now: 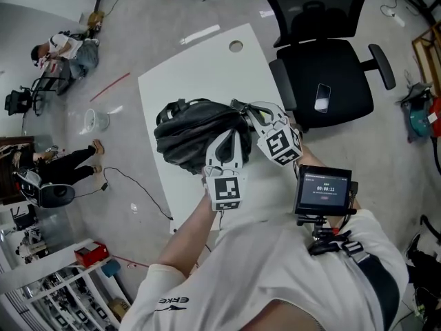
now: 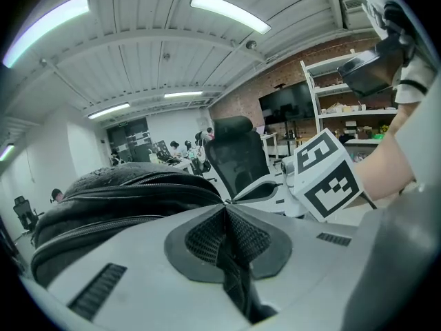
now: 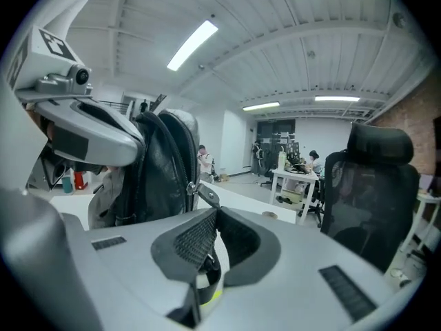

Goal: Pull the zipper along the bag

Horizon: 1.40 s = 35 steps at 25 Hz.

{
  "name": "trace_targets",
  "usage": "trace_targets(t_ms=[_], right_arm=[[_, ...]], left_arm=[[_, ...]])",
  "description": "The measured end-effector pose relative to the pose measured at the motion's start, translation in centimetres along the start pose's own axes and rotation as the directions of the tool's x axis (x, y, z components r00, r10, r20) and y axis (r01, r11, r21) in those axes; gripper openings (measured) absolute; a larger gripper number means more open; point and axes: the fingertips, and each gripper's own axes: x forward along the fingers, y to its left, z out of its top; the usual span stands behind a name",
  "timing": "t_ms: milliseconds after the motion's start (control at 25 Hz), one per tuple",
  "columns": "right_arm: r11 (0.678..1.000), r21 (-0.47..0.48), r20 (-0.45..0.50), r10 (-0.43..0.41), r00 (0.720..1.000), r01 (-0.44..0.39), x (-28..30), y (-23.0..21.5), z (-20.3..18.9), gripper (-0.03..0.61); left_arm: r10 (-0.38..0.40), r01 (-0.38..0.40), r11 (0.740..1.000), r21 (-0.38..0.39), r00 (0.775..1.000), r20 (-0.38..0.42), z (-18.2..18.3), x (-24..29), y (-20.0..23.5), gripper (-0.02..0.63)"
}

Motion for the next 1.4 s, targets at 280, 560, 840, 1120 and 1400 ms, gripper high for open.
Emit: trace_targets(t_ms=[280, 560, 840, 1120, 1400], right_arm=[[0.995, 0.073, 0.030, -0.077, 0.997, 0.075, -1.0, -0.2, 2.8, 0.017], [0.988, 0.079, 0.012, -0.137, 0.990, 0.136, -1.7, -1.1, 2.8, 0.017], [0.974, 0.090, -0.024, -0.208, 0.978, 0.210, -2.1, -2.6, 2.1, 0.017], [0.958, 0.082, -0.054, -0.270, 0.961, 0.273, -2.8, -3.1, 2.6, 0.017], [0.947, 0.067, -0.060, -0.309, 0.949, 0.313, -3.1, -4.4, 3.0, 0.017]], left_arm=[[0.083, -0.082, 0.996, -0.023, 0.996, 0.041, -0.5, -3.1, 3.9, 0.005], [0.164, -0.161, 0.986, -0.051, 0.984, 0.068, -2.4, -4.9, 6.9, 0.005], [0.235, -0.233, 0.972, -0.040, 0.969, 0.074, -5.3, -6.7, 10.3, 0.005], [0.248, -0.248, 0.969, -0.006, 0.965, 0.084, -7.1, -8.3, 12.2, 0.006], [0.274, -0.273, 0.960, -0.064, 0.961, 0.021, -10.4, -7.5, 13.7, 0.008]])
